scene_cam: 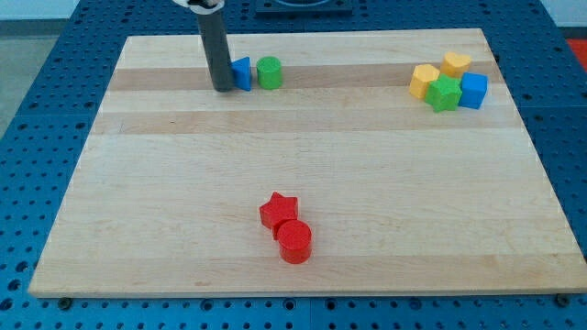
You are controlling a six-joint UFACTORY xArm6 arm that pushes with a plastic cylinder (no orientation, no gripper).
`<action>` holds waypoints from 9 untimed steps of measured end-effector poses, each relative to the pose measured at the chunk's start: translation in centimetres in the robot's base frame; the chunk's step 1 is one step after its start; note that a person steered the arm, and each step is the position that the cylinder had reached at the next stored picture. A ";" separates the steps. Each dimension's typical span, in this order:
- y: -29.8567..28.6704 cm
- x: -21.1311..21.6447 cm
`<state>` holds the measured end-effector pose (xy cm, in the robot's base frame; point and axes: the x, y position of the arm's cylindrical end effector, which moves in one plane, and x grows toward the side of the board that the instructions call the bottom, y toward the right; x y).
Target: Put the green circle diagonally bottom right to the blue triangle
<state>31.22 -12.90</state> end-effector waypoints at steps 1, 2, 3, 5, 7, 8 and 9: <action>-0.1 1.3; 1.3 5.7; 6.3 8.8; 16.2 4.9; 15.2 -2.7; 13.1 -5.1; 11.0 -5.2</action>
<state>26.07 -1.93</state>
